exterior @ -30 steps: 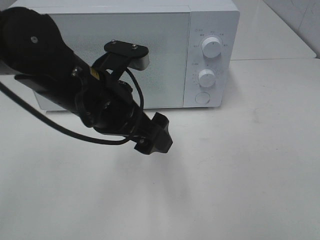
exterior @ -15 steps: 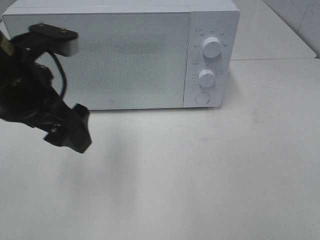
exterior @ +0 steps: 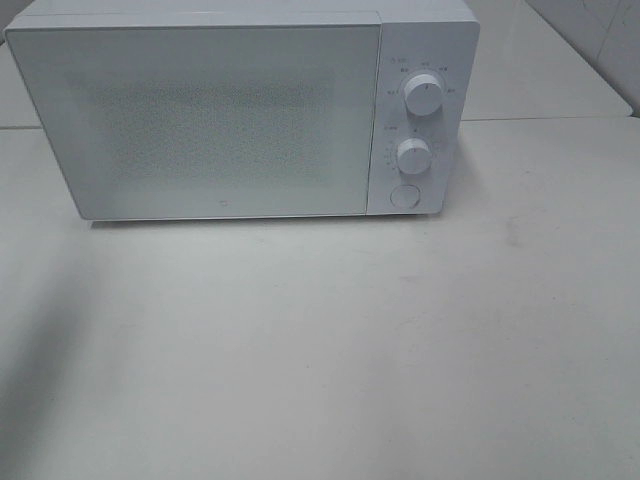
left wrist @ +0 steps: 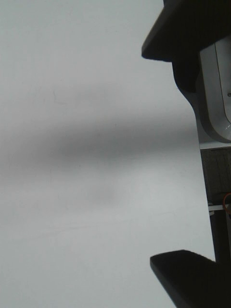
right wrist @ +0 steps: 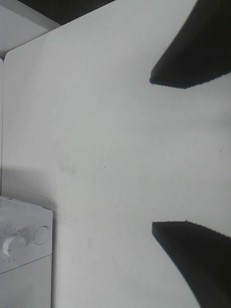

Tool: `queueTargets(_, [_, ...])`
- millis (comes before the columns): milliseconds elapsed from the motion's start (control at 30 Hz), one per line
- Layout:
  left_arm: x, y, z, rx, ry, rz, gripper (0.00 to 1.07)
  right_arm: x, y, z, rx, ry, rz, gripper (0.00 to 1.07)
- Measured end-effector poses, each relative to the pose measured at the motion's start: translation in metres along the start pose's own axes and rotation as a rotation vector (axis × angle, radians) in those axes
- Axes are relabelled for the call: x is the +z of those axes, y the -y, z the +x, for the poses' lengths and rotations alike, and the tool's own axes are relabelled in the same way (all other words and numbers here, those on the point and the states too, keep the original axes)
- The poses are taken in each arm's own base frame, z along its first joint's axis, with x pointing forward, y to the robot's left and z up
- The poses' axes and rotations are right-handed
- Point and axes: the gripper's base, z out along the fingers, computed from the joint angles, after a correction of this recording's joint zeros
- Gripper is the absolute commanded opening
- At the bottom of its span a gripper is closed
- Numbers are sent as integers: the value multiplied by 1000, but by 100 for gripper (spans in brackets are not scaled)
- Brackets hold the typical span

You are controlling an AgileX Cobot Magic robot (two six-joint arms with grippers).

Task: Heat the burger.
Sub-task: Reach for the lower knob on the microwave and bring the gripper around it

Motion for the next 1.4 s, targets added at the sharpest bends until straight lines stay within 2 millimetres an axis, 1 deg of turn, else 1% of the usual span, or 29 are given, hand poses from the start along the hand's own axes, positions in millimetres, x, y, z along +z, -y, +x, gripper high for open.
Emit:
queueTargets(67, [-3,-4,5,-23,12,-7,101,0,0,0,0,0,0,76])
queueTargets(100, [-7,-9,16,-51,25,-15,101,0,0,0,0,0,0,76])
queueTargets(133, [-7,-9,16,-51,25,-15,101,0,0,0,0,0,0,76])
queueTargets(167, [-8,-10,22,-60,29,-19,101,0,0,0,0,0,0,76])
queueTargets(200, [-10,-10,34,-65,37,-21,101,0,0,0,0,0,0,76])
queueTargets(233, [-10,-10,34,-65,37,-21,101,0,0,0,0,0,0,76])
queueTargets(267, [-10,-9,41,-64,39,-21,101,0,0,0,0,0,0,76])
queueTargets(300, [-9,-8,52,-64,42,-21,101,0,0,0,0,0,0,76])
queueTargets(367, [-8,-8,58,-64,42,-21,101,0,0,0,0,0,0,76])
queueTargets(400, [-6,-7,71,-64,45,-22,101,0,0,0,0,0,0,76])
queueTargets(433, [-6,-7,71,-64,45,-22,101,0,0,0,0,0,0,76])
queueTargets(500, [-1,-6,89,-65,60,-22,101,0,0,0,0,0,0,76])
queueTargets(533, [-1,-6,89,-65,60,-22,101,0,0,0,0,0,0,76])
queueTargets(567, [1,-6,96,-64,75,-24,101,0,0,0,0,0,0,76])
queueTargets(600, [2,-5,106,-63,109,-26,101,0,0,0,0,0,0,76])
queueTargets(633, [2,-5,106,-63,109,-26,101,0,0,0,0,0,0,76])
queueTargets(667, [1,-4,117,-60,163,-30,101,0,0,0,0,0,0,76])
queueTargets(700, [1,-4,117,-60,163,-30,101,0,0,0,0,0,0,76])
queueTargets(767, [-4,-2,131,-52,254,-34,101,0,0,0,0,0,0,76])
queueTargets(800, [-4,-2,131,-52,254,-34,101,0,0,0,0,0,0,76])
queueTargets(867, [-11,0,145,-44,349,-39,101,0,0,0,0,0,0,76])
queueTargets(900, [-11,0,145,-44,349,-39,101,0,0,0,0,0,0,76])
queueTargets(933, [-16,1,153,-38,413,-42,101,0,0,0,0,0,0,76])
queueTargets(1000, [-19,2,157,-35,447,-45,101,0,0,0,0,0,0,76])
queueTargets(1033, [-23,2,165,-29,495,-49,101,0,0,0,0,0,0,76])
queueTargets(1100, [-23,3,168,-28,506,-49,101,0,0,0,0,0,0,76])
queueTargets(1133, [-23,3,176,-24,525,-51,101,0,0,0,0,0,0,76])
queueTargets(1200, [-24,4,179,-22,538,-54,101,0,0,0,0,0,0,76])
queueTargets(1400, [-34,6,199,-7,681,-62,101,0,0,0,0,0,0,76])
